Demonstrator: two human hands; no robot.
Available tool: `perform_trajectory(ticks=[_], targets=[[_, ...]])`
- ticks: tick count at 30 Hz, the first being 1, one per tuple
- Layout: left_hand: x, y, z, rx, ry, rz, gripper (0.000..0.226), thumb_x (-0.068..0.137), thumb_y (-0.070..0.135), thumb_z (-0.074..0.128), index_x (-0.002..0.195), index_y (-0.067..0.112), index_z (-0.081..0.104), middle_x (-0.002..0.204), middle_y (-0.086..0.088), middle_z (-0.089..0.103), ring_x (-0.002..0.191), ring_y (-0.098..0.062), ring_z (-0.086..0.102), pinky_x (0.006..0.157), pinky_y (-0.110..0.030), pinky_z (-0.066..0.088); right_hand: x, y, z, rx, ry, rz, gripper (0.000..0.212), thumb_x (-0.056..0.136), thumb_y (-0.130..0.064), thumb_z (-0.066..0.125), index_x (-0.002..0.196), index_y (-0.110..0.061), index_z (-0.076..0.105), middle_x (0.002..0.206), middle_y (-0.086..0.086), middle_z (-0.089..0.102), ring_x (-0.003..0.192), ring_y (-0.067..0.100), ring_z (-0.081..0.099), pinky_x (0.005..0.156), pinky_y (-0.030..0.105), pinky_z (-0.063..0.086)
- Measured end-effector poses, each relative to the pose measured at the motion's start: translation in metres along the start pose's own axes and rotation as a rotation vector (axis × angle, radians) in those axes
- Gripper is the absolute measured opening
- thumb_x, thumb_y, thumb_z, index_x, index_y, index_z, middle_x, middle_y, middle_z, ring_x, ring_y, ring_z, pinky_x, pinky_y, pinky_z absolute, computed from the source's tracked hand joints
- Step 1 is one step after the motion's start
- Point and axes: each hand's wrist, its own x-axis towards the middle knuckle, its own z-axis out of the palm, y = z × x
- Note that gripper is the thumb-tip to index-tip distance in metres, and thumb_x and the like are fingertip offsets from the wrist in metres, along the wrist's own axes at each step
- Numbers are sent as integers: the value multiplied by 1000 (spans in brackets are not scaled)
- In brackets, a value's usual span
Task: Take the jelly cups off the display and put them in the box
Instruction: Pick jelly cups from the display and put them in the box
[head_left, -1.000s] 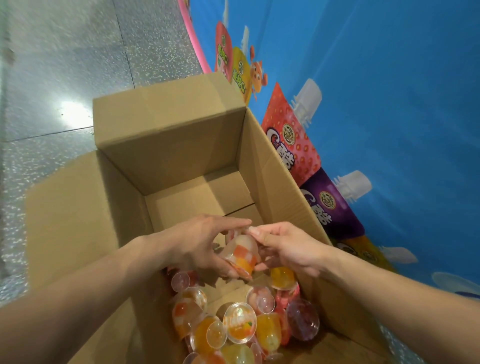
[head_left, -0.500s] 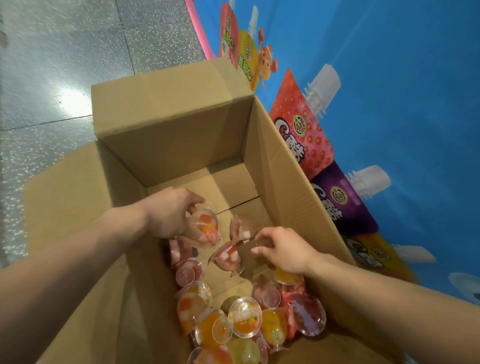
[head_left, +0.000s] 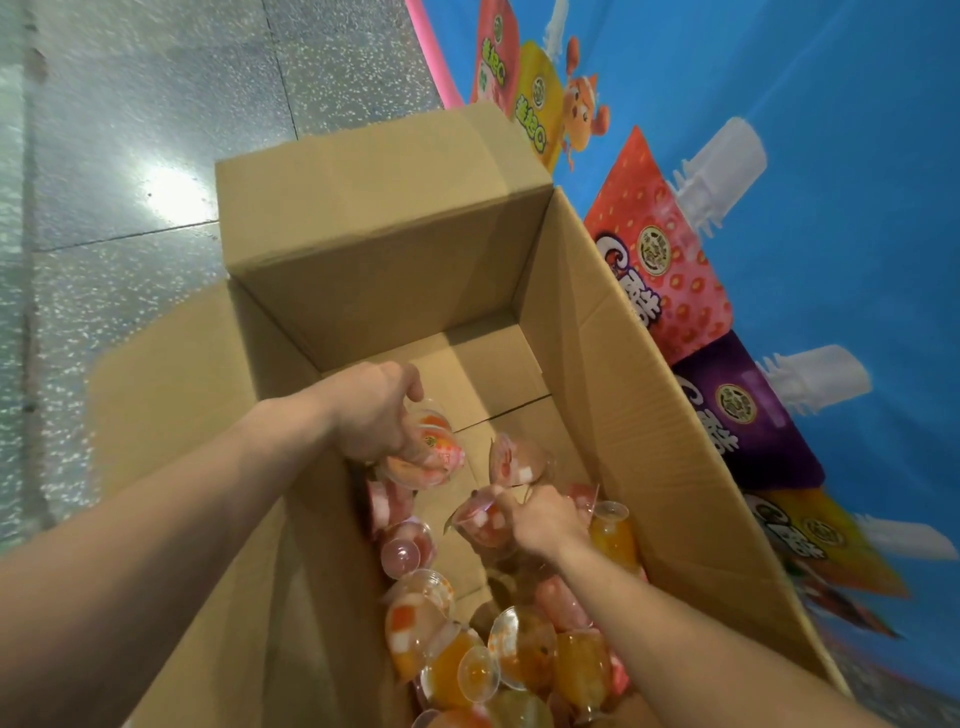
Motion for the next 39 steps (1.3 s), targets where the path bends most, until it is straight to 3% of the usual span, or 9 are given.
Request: perform_trajectory(ticks=[2,6,11,16,20,23,30,35,39], targets=[[1,-2,-1,-19,2,-8,79,73,47,85,137,15,50,120,-4,67,105,-23,63,91,-32,52,6,0,6,29,-8,23,56,98,-64,42,70,-17,53,71,-1,58,61,10,52,51,24,36],[5,-8,0,7,41,-12,79,74,52,82,139,18,55,117,-4,70,105,-22,64,88,-28,50,14,-5,15,47,-5,36,60,98,-66,41,63,-18,50,68,0,54,63,15,53,52,28,36],[7,-12,1,-37,33,14,78,76,58,78,141,20,57,129,-2,67,113,-18,64,92,-23,47,10,-18,24,395,-141,182,31,98,-34,59,85,-6,64,64,10,69,52,26,67,57,37,61],[8,-13,-2,-57,5,47,70,80,56,74,140,23,57,126,-3,68,110,-18,65,91,-25,50,10,-13,17,396,-223,157,25,97,-11,61,115,6,58,75,19,74,56,26,71,57,38,62],[3,-8,-12,-206,39,26,52,79,46,79,119,22,56,94,-3,74,74,-14,72,78,-38,60,-10,-8,-18,442,-215,52,30,100,-18,58,126,-4,58,95,18,75,73,27,77,69,43,64],[-15,0,-23,-301,97,42,36,83,42,76,105,24,54,85,0,74,62,-9,71,63,-32,58,-47,-7,-55,569,-214,-55,41,100,-29,60,140,-19,52,117,15,68,79,29,76,51,33,59],[-109,51,-63,-579,208,76,36,83,53,68,96,20,68,82,-1,74,66,-10,70,58,-24,52,-190,-11,-152,707,-169,-202,33,102,-43,52,132,-31,56,113,9,70,82,23,75,64,44,63],[-203,99,-127,-684,223,163,44,77,74,60,94,36,74,83,12,76,75,-12,73,66,-26,57,-300,-23,-215,783,-14,-250,38,100,-48,53,124,-21,63,100,8,74,82,27,74,64,49,63],[-278,149,-195,-777,180,184,40,77,56,61,98,24,74,89,-2,76,74,-9,71,56,-15,51,-400,-42,-274,911,-11,-272,45,90,-50,58,112,-11,66,81,7,72,69,21,71,57,39,60]])
